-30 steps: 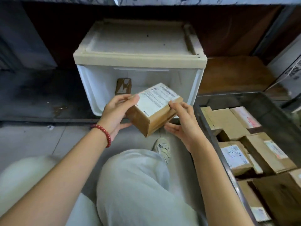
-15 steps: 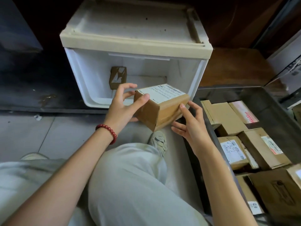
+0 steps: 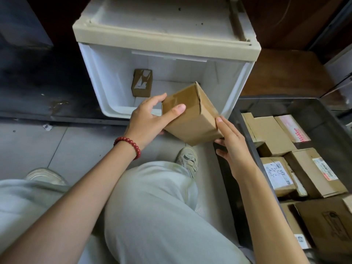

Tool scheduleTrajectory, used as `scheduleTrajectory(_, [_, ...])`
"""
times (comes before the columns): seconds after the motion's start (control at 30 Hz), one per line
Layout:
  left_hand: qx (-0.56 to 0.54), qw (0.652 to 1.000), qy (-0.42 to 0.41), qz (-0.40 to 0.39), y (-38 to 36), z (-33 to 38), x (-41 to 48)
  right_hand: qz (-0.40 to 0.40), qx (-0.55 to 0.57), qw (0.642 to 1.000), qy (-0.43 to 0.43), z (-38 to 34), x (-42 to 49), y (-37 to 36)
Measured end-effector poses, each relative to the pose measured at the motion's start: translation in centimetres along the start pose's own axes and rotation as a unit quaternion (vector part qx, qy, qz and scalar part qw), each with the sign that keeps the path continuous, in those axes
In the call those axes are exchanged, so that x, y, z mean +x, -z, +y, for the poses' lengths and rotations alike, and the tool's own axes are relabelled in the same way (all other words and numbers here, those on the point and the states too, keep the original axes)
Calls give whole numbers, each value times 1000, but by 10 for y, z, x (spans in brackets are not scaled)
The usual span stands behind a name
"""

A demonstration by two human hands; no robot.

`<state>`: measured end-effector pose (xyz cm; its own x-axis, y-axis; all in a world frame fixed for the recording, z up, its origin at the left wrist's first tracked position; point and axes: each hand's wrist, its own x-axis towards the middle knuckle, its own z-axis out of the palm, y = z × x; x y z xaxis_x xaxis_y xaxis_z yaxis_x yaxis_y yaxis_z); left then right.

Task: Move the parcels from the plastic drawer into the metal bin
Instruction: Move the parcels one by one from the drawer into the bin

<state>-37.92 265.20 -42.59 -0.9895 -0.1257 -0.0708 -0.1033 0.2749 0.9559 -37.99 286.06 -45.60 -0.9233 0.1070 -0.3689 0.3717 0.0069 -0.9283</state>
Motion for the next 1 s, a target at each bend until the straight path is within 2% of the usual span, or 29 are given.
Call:
scheduleTrajectory(0.1, [-6, 999, 22, -28, -2, 1, 0, -1, 10, 1000, -5, 0, 0, 1])
scheduleTrajectory(0.33, [110, 992, 15, -68, -1, -2, 5, 7, 59, 998, -5, 1, 2, 9])
scheduleTrajectory(0.5, [97, 995, 3, -28, -3, 0, 3, 7, 52, 998, 19, -1, 0, 7])
scheduleTrajectory(0.67, [139, 990, -7, -4, -2, 6, 2, -13, 40, 998, 56, -2, -3, 6])
scheduleTrajectory(1.0, [134, 990, 28, -34, -5, 8, 2, -49, 5, 996, 74, -1, -5, 11])
